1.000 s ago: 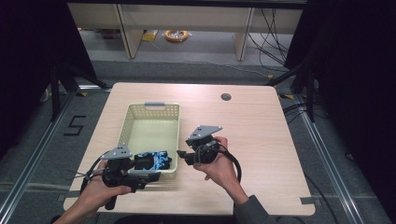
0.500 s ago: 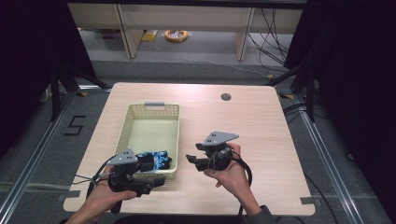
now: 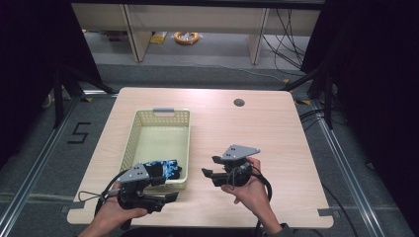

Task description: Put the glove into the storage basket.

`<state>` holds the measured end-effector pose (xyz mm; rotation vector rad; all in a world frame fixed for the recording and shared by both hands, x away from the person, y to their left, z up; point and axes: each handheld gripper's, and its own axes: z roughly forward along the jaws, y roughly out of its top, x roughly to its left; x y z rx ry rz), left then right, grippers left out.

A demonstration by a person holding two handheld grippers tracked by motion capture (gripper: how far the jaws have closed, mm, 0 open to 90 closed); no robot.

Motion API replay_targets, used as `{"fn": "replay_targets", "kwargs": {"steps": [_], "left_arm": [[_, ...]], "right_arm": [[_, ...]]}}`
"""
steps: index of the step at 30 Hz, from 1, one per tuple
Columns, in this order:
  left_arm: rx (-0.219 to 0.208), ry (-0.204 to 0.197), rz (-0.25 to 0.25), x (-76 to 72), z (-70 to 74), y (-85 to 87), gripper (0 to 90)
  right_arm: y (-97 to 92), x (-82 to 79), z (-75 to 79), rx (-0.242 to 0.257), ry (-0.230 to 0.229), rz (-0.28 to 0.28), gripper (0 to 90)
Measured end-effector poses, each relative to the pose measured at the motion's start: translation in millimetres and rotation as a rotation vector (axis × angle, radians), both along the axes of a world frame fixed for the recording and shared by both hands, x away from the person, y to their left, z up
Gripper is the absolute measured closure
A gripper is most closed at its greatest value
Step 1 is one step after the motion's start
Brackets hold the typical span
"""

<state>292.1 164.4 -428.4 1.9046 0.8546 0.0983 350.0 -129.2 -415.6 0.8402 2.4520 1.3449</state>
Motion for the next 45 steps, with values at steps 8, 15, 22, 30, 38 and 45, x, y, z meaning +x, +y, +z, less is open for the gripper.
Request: {"fn": "replay_targets", "kwargs": {"steps": [8,15,22,30,38,45], "left_arm": [[0.000,-0.002,-0.035,-7.4,-4.9,-4.6,26.8],[-0.003,0.004,-0.045,-14.0,-12.7,-10.3,24.6],[-0.003,0.008,-0.062,-18.0,-20.9,-14.6,22.7],[0.015,-0.009,-0.091,-19.6,-25.2,-14.6,21.0],[0.009,-0.011,-0.088,-22.8,-34.2,-16.9,18.6],[0.014,-0.004,-0.102,-25.6,-44.5,-17.7,18.3]], "right_arm": [[-5.2,-5.8,-5.7,0.000,0.012,-0.003,42.8],[-9.5,-10.9,-10.5,0.010,0.026,-0.012,42.2],[-14.1,-15.9,-14.0,0.016,0.026,-0.008,42.0],[-17.8,-22.7,-19.2,0.017,0.037,-0.017,41.4],[-20.4,-28.2,-24.9,0.030,0.049,-0.012,32.8],[-25.3,-30.1,-31.0,0.046,0.013,-0.004,26.3]]}}
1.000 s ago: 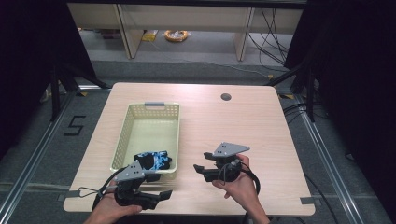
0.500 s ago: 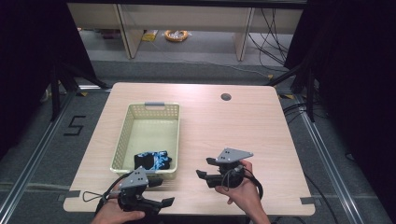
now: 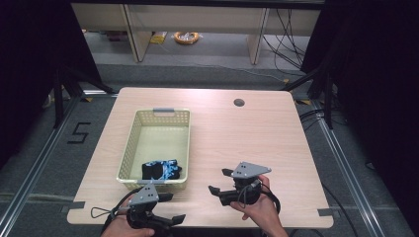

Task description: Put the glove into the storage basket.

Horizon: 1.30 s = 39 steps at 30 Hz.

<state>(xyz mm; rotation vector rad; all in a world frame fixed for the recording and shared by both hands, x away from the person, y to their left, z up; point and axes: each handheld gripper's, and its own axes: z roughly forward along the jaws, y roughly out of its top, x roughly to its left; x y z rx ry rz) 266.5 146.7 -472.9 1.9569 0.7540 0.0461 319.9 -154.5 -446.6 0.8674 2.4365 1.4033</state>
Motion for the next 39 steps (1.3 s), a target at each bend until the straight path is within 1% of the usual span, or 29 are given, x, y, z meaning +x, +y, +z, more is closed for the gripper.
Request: {"fn": "replay_targets", "kwargs": {"steps": [1,3,4,5,6,8,9,11,12,13,14,15,16,17,19,23,26,27,28,29,30,31,33,34,35,36,37,38,39], "left_arm": [[0.011,0.015,-0.007,-0.7,-0.7,0.5,18.3],[0.016,0.004,-0.009,-1.2,-4.2,-0.3,18.0],[0.019,0.018,-0.006,-2.7,-4.9,-0.8,17.8],[-0.007,-0.003,-0.012,-2.4,-8.6,-2.3,17.7],[0.011,0.015,-0.003,-3.9,-9.0,-2.0,17.7],[0.029,0.005,-0.025,-3.9,-10.6,-1.6,17.6],[0.028,-0.009,-0.014,-4.6,-13.0,-2.2,17.6],[0.043,0.007,-0.012,-5.6,-14.3,-1.8,17.7],[0.048,-0.007,-0.025,-5.2,-15.1,-1.2,17.8],[0.045,0.009,-0.008,-6.7,-16.2,-1.6,17.8],[0.059,0.003,-0.009,-6.1,-18.0,-1.0,17.8],[0.072,-0.002,-0.013,-5.7,-18.4,-0.3,17.8],[0.062,-0.014,-0.027,-5.5,-19.5,-0.6,17.8],[0.057,-0.022,-0.016,-6.0,-20.9,-1.4,17.9],[0.071,-0.004,-0.029,-6.4,-20.4,0.1,17.9],[0.067,-0.015,-0.020,-7.7,-22.1,0.4,18.0],[0.061,-0.026,-0.006,-9.0,-23.6,0.2,18.0],[0.071,-0.019,-0.008,-9.1,-22.8,0.6,18.0],[0.065,-0.024,-0.011,-9.2,-23.6,0.7,18.0],[0.106,-0.037,-0.021,-7.9,-23.3,2.7,18.0],[0.104,-0.003,-0.018,-9.3,-22.6,2.8,18.0],[0.075,-0.004,-0.012,-10.5,-23.2,1.2,18.0],[0.105,-0.040,-0.019,-9.2,-24.4,2.5,18.0],[0.106,-0.040,-0.010,-9.8,-25.0,2.0,18.0],[0.086,-0.005,-0.012,-11.4,-24.6,1.4,18.0],[0.079,0.001,-0.008,-12.2,-25.1,0.6,17.9],[0.090,-0.022,-0.018,-11.5,-25.2,1.3,17.9],[0.097,-0.013,-0.029,-11.4,-25.2,2.1,17.8],[0.098,-0.012,-0.033,-11.4,-25.5,2.3,17.8]], "right_arm": [[-0.4,-2.2,-0.5,0.011,0.021,-0.013,26.2],[-2.5,-2.7,-2.3,0.012,0.010,-0.024,26.0],[-3.4,-3.2,-3.3,0.013,0.006,-0.023,26.0],[-4.3,-2.9,-4.5,0.012,0.006,-0.008,26.0],[-5.4,-4.1,-5.1,0.011,0.010,-0.020,26.0],[-6.1,-6.6,-7.3,0.017,0.023,-0.030,25.9],[-7.3,-4.5,-9.0,0.016,0.003,-0.009,26.0],[-8.8,-7.2,-10.9,0.014,0.008,-0.032,26.0],[-9.6,-7.1,-11.5,0.008,0.009,-0.023,26.0],[-9.9,-7.9,-13.2,0.013,0.000,-0.022,26.0],[-10.3,-8.4,-14.4,0.016,0.019,-0.012,26.0],[-11.3,-9.6,-15.5,0.012,0.005,-0.030,26.0],[-12.1,-9.7,-16.3,0.004,0.005,-0.025,26.0],[-11.8,-11.4,-17.3,0.013,0.026,-0.028,26.0],[-12.6,-12.4,-19.3,0.014,0.020,-0.031,26.0],[-15.0,-13.6,-22.0,0.017,0.005,-0.012,25.8],[-15.7,-16.5,-23.7,0.016,0.023,-0.002,25.8],[-16.6,-16.6,-24.7,0.005,-0.013,-0.007,25.6],[-17.2,-16.9,-24.6,0.000,-0.009,-0.001,25.6],[-17.2,-19.7,-25.4,0.006,0.022,-0.021,25.4],[-18.3,-19.5,-26.0,0.000,0.012,-0.013,25.3],[-18.4,-21.2,-27.0,0.000,0.025,-0.020,25.1],[-19.4,-21.5,-28.2,-0.007,0.021,-0.007,24.6],[-19.8,-22.1,-29.2,-0.011,0.004,-0.013,24.5],[-19.5,-23.5,-29.6,-0.008,0.020,-0.010,24.4],[-19.8,-24.0,-30.3,-0.009,0.022,-0.006,24.3],[-20.3,-24.9,-30.5,-0.011,0.012,-0.010,24.2],[-20.1,-24.8,-31.4,-0.010,0.015,0.008,24.2],[-20.5,-26.5,-31.3,-0.013,0.023,-0.001,24.1]]}}
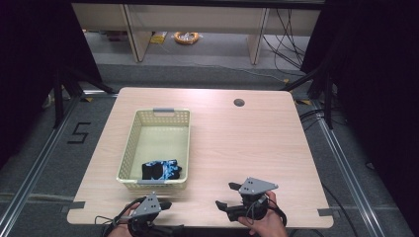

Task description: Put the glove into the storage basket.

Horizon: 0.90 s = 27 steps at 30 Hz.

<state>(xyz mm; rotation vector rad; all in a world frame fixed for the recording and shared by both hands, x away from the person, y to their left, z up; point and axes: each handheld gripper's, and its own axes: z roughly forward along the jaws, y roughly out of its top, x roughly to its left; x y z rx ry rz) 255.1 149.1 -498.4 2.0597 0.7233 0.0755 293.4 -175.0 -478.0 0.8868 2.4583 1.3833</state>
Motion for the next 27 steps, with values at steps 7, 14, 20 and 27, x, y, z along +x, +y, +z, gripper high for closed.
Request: {"fn": "replay_targets", "kwargs": {"steps": [7,14,20,27], "left_arm": [[0.027,0.001,0.011,-1.6,-2.5,0.6,17.8],[0.046,-0.014,-0.004,-3.0,-3.2,0.3,17.7],[0.069,0.000,0.004,-5.9,-5.6,-0.5,17.5],[0.058,0.016,0.013,-8.8,-6.1,0.1,17.6]], "right_arm": [[-1.5,-4.9,-2.4,0.006,-0.009,0.005,23.7],[-2.7,-9.9,-4.3,-0.025,-0.003,0.004,23.3],[-4.0,-13.8,-6.4,-0.048,0.025,-0.006,21.7],[-6.6,-20.4,-9.7,-0.086,0.042,-0.019,20.7]]}}
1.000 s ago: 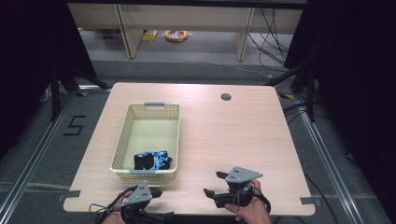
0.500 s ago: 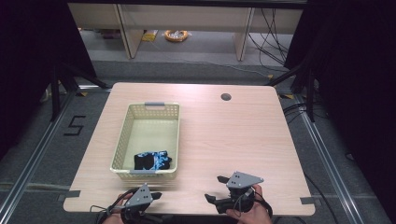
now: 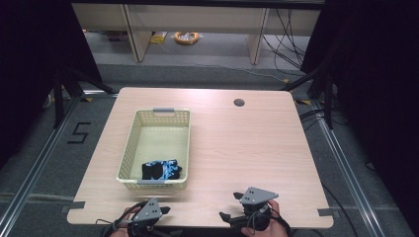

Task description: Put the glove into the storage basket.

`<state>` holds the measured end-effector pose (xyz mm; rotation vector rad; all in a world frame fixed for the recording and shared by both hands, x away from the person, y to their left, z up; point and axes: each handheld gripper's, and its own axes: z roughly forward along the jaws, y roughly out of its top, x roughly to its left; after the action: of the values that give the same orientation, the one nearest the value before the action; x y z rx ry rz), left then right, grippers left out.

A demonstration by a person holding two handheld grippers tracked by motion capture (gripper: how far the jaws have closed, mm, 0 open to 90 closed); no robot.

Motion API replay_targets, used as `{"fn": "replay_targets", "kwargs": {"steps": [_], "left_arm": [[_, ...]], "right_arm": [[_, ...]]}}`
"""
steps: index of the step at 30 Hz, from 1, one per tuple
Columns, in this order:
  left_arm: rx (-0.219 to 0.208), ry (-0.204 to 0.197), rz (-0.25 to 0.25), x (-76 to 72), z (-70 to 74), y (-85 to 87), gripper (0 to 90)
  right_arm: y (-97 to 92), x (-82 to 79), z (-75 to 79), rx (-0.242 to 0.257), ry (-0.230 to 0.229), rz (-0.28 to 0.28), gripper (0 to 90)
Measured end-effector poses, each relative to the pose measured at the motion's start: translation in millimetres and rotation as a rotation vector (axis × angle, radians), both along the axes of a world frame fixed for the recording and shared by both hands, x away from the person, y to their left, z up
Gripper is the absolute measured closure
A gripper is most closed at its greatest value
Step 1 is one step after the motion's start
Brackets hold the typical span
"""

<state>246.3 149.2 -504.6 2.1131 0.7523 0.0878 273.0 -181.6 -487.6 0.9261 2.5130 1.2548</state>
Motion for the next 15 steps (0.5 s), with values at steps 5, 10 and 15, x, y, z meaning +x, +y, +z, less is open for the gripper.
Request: {"fn": "replay_targets", "kwargs": {"steps": [5,10,15], "left_arm": [[0.004,0.000,0.000,-0.8,-0.7,1.8,17.7],[0.021,-0.016,0.005,-0.9,0.0,4.4,17.7],[0.005,-0.023,0.004,-0.2,-0.2,5.2,17.8]], "right_arm": [[-2.9,-5.1,-2.8,-0.015,0.012,-0.002,20.7],[-5.8,-9.5,-4.5,-0.022,0.015,0.001,20.3],[-6.7,-11.7,-6.4,-0.029,0.017,0.000,20.0]]}}
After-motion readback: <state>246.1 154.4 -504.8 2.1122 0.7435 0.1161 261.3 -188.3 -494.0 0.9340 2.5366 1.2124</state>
